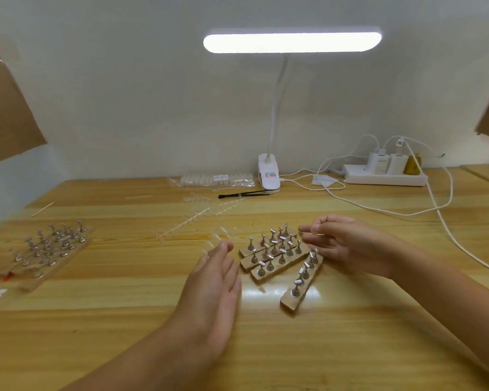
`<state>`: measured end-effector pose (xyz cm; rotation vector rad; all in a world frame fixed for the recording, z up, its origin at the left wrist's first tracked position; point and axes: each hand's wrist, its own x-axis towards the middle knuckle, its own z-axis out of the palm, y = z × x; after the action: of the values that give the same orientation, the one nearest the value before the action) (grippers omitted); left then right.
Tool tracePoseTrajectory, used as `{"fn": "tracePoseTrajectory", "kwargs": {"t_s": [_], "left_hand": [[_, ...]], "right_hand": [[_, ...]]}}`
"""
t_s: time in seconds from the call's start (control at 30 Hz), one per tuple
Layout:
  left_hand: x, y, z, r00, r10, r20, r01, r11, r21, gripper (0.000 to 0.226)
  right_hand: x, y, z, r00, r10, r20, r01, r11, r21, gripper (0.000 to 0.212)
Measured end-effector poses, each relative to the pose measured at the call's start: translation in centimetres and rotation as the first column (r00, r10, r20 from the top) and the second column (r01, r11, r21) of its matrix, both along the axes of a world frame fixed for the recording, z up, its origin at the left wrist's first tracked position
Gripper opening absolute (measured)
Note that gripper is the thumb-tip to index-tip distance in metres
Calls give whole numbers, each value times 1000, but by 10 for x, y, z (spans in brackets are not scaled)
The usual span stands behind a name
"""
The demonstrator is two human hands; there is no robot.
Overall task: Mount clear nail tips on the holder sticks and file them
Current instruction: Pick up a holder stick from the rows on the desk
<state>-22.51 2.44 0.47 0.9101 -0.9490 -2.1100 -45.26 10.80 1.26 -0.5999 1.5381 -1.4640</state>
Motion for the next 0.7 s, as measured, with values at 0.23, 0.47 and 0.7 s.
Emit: {"fn": "tracePoseTrajectory", "kwargs": {"t_s": [0.23, 0.47, 0.7], "left_hand": [[-28, 18, 5, 995, 90, -49, -91, 996, -20, 38], [-56, -34, 6, 995, -25, 93, 38, 990, -136, 16], [-111, -86, 19, 973, -160, 168, 180, 977, -114, 49]], "right_hand": [[-2, -8, -4, 998, -23, 59, 24, 1000, -18, 14], [-14, -12, -6, 998, -60, 34, 61, 998, -26, 14], [-35, -45, 2, 968, -211, -140, 214, 977, 6, 8]]}}
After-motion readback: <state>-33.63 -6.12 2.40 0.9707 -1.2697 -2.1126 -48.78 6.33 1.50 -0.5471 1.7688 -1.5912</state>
